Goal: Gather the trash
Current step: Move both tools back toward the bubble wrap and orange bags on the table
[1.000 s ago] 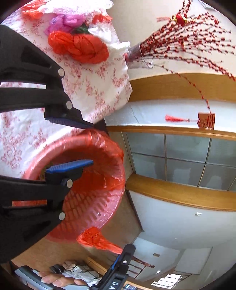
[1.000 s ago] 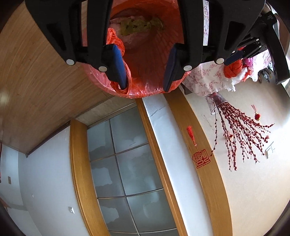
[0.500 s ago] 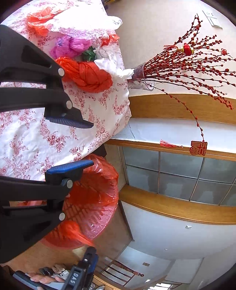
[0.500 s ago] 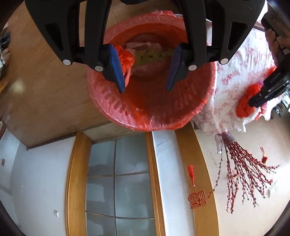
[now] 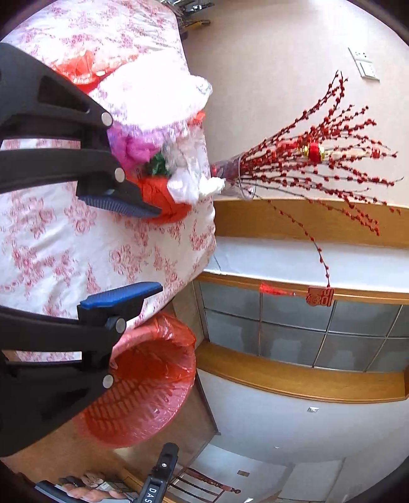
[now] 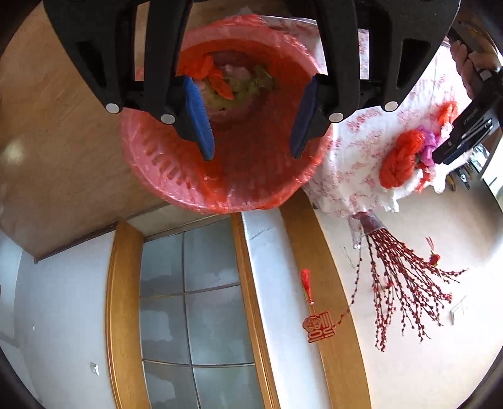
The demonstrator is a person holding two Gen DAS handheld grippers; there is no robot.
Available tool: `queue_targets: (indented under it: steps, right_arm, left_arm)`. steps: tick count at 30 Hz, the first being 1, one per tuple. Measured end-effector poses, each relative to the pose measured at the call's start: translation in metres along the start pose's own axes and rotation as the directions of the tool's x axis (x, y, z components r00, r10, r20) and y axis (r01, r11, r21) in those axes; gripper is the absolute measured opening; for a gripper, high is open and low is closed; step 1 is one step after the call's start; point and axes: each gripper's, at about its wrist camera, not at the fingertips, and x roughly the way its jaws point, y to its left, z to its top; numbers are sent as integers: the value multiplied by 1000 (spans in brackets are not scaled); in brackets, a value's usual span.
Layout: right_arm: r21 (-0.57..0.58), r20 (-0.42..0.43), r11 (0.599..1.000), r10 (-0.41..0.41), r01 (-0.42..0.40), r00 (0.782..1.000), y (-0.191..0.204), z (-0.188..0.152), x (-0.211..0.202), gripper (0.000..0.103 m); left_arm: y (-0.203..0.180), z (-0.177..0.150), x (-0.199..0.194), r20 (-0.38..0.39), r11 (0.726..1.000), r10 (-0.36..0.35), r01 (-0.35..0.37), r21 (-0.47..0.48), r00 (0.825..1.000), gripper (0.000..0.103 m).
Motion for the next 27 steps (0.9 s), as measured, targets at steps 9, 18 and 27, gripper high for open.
queue_targets:
  steps: [9, 18, 27]
  right_arm:
    - [-59, 13, 983, 174, -173, 985, 88, -6, 24, 51]
    - [-215, -89, 891, 390, -400, 916, 230, -21, 54, 37]
    - [-242, -186, 871, 392, -428, 901, 307, -31, 102, 36]
  left_arm:
    - [107, -28, -39, -10, 973, 227, -227, -45, 974, 46]
    - [185, -47, -59, -49, 931, 338, -341, -130, 940, 46]
    - [212, -64, -64, -75, 922, 338, -346, -171, 938, 46]
